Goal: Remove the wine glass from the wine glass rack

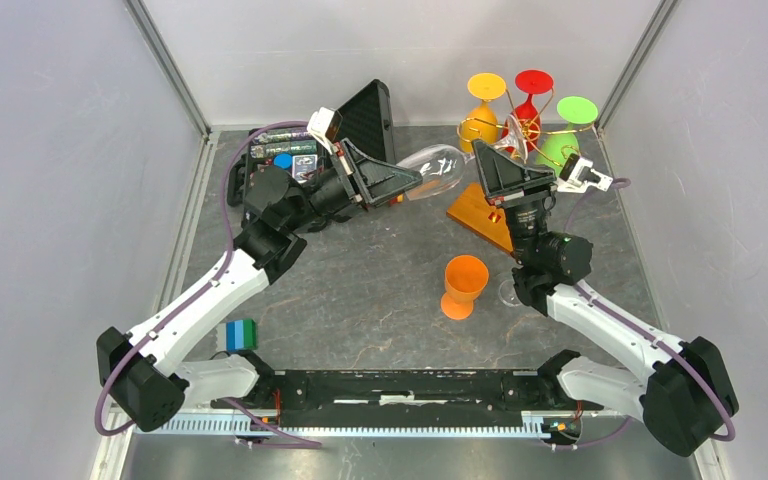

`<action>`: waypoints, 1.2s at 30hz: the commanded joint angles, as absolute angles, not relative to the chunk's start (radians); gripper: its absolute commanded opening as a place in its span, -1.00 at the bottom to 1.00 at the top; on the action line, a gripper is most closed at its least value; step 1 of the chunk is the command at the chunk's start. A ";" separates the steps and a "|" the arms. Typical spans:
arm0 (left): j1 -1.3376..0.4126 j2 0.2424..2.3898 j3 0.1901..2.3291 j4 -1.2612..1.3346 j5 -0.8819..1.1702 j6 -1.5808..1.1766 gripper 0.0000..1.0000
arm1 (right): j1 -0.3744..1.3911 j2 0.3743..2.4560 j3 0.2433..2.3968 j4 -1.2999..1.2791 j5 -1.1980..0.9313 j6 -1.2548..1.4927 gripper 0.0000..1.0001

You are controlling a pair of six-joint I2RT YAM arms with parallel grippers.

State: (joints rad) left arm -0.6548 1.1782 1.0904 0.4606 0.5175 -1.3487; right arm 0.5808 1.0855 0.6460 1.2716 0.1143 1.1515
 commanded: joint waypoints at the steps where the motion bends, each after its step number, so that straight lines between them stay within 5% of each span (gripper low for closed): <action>1: -0.653 1.153 1.108 0.522 0.442 -1.292 -0.72 | 0.583 1.058 0.636 1.302 0.138 1.170 -0.99; 5: -0.657 1.131 1.085 0.505 0.392 -1.238 -0.33 | 0.583 1.036 0.627 1.247 0.188 1.186 -0.99; 10: -0.670 1.119 1.077 0.476 0.352 -1.186 -0.26 | 0.582 1.017 0.627 1.171 0.237 1.181 -0.99; 25: -0.718 1.174 1.124 0.418 0.335 -1.121 -0.55 | 0.583 1.090 0.656 1.227 0.170 1.248 -0.99; 29: -0.721 1.175 1.130 0.406 0.326 -1.100 -0.92 | 0.583 1.092 0.659 1.222 0.161 1.256 -0.99; 33: -0.721 1.162 1.143 0.359 0.299 -1.056 -0.96 | 0.583 1.089 0.660 1.214 0.153 1.254 -0.99; 36: -0.721 1.148 1.145 0.340 0.282 -1.021 -0.95 | 0.583 1.088 0.674 1.200 0.129 1.249 -0.66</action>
